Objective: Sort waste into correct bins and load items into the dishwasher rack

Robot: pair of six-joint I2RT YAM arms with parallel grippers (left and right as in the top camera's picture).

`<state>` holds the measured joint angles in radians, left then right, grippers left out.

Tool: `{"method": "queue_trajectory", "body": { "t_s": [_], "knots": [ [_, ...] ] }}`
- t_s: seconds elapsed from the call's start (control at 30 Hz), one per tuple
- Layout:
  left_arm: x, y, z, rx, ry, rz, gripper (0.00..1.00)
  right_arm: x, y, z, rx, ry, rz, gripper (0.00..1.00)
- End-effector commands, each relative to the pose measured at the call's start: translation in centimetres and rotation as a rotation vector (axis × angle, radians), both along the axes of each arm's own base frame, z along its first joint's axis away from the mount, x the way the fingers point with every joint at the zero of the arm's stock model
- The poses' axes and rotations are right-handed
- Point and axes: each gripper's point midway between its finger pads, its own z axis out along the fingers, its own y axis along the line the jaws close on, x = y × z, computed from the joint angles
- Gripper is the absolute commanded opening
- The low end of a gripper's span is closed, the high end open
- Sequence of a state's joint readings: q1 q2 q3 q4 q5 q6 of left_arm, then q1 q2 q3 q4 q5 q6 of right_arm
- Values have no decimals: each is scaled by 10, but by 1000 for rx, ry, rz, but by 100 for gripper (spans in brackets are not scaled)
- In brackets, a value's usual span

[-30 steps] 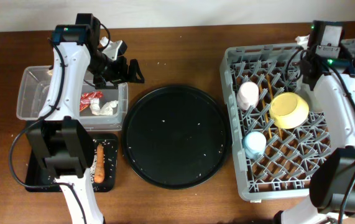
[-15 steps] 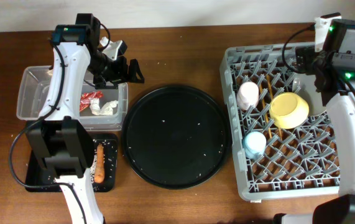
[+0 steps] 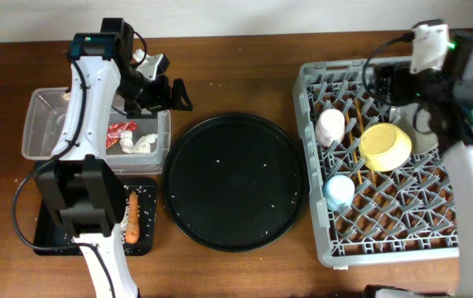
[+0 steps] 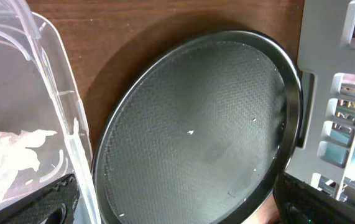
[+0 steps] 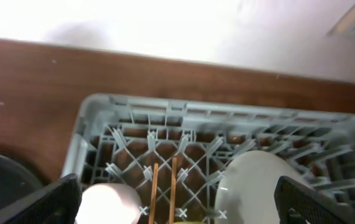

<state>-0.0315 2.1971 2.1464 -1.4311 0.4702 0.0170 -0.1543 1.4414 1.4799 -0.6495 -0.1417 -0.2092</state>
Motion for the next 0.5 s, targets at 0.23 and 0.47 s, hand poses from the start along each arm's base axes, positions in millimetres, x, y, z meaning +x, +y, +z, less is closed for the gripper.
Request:
{"method": "queue_trajectory", "body": {
  "t_s": [0.23, 0.47],
  "knots": [
    [1, 0, 20, -5, -48, 7, 99, -258, 69, 165, -41, -716, 160, 98],
    [1, 0, 20, -5, -48, 7, 99, -207, 89, -13, 109, -767, 216, 99]
  ]
}}
